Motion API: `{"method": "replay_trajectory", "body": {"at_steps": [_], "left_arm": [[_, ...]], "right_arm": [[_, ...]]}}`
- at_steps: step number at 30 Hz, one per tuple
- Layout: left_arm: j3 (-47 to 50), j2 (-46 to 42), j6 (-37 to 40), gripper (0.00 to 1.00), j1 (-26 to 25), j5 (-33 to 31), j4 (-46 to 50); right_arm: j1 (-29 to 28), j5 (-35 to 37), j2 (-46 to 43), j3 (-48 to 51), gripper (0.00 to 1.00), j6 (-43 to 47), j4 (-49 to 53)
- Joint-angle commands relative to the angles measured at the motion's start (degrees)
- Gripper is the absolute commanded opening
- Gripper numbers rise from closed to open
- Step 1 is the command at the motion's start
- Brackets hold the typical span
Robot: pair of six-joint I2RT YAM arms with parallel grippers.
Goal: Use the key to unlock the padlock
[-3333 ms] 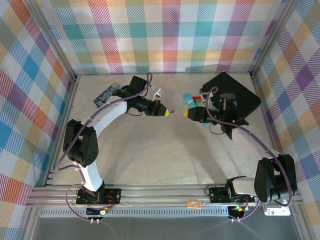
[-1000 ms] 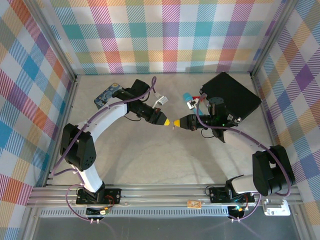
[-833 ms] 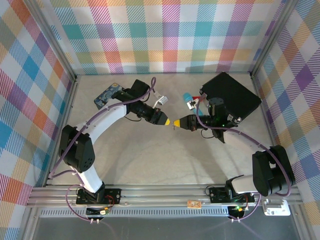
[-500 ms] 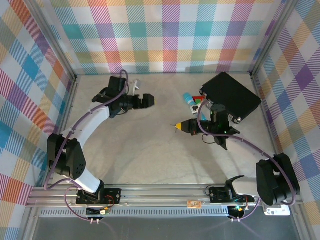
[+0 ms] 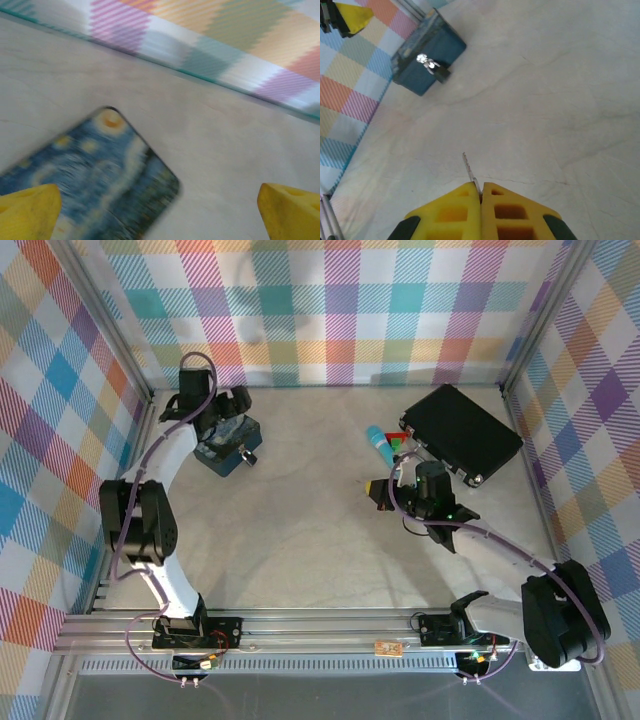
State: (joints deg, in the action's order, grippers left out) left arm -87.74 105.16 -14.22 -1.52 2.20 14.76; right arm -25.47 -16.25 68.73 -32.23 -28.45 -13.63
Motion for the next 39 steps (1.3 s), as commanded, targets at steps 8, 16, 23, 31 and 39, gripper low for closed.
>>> {"method": "replay_trajectory", "body": {"at_steps": [8,16,23,31,39], "left_arm": [[-11.81,14.06,5.54,1.0,5.99,2.02,6.65],[-14.3,19.32,8.36,1.0,5.1,17.23,6.04],[-12.77,20.61,9.82,0.99,0.23,22.92,4.81],[-11.99,19.52,7.5,0.99,-6.18,23.42,1.67],[-19.73,12.33,4.23,0.99,-6.23,20.14,9.32]], "right_arm": [[-0.15,-2.73,1.31,-4.21,0.0,1.18,4.55],[-0.09,-2.47,-0.67,-4.28,0.0,1.99,6.84],[-0.1,-1.47,-2.65,-3.01,0.0,1.97,7.56],[-0.1,0.79,-3.94,-0.34,0.0,0.13,6.88],[-0.1,-0.01,-1.39,-0.23,0.0,0.11,6.09]]}}
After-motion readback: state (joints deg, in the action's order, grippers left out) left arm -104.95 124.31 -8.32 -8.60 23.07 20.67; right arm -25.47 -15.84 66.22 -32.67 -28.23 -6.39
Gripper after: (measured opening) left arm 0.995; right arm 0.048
